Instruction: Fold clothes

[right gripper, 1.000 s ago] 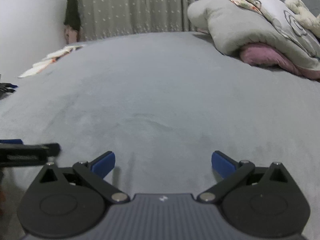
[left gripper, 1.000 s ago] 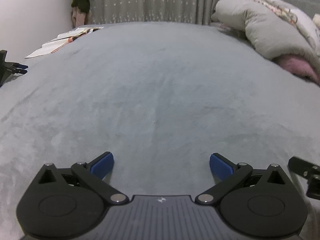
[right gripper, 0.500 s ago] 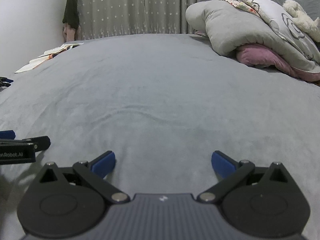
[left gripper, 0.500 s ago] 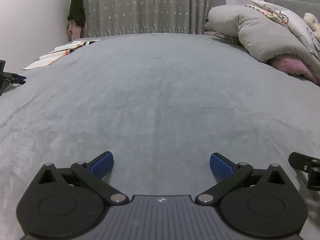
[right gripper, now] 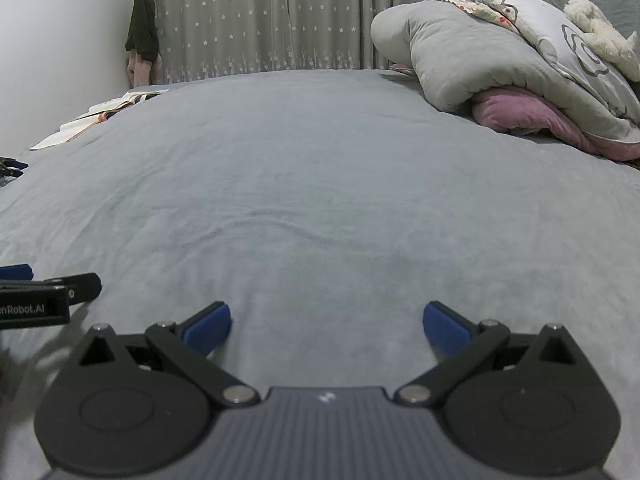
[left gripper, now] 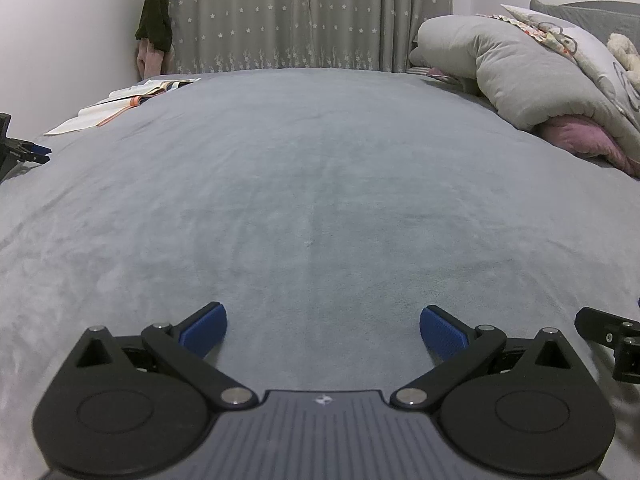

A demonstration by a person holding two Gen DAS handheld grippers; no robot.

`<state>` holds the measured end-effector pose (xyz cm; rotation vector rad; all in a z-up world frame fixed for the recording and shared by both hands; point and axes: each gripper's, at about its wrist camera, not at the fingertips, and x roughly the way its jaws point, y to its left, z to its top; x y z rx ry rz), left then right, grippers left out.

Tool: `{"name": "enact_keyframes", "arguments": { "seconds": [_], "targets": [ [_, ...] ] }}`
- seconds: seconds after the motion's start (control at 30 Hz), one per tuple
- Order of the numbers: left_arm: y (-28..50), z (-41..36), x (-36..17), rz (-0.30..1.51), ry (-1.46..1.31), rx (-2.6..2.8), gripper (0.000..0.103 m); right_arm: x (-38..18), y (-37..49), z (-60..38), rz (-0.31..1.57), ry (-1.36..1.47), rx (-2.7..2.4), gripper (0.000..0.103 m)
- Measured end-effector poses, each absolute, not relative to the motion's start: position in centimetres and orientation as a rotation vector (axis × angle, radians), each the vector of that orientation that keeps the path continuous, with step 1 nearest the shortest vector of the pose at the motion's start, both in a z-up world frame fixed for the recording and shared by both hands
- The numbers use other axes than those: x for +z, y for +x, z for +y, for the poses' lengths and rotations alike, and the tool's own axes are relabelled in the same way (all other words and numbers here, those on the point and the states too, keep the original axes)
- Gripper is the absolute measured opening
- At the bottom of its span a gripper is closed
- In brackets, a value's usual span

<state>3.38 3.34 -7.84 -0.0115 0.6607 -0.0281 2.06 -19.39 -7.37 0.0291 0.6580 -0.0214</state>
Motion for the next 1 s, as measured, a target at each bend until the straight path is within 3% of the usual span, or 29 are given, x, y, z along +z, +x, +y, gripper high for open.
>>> {"name": "enact_keyframes", "arguments": {
  "seconds": [1.0],
  "targets": [
    [3.28,3.39,-7.85,0.660,-0.006,-0.026,0.103,-7.45,2.18,-19.59,0.657,0.027,-0.020,0.103]
  ]
}}
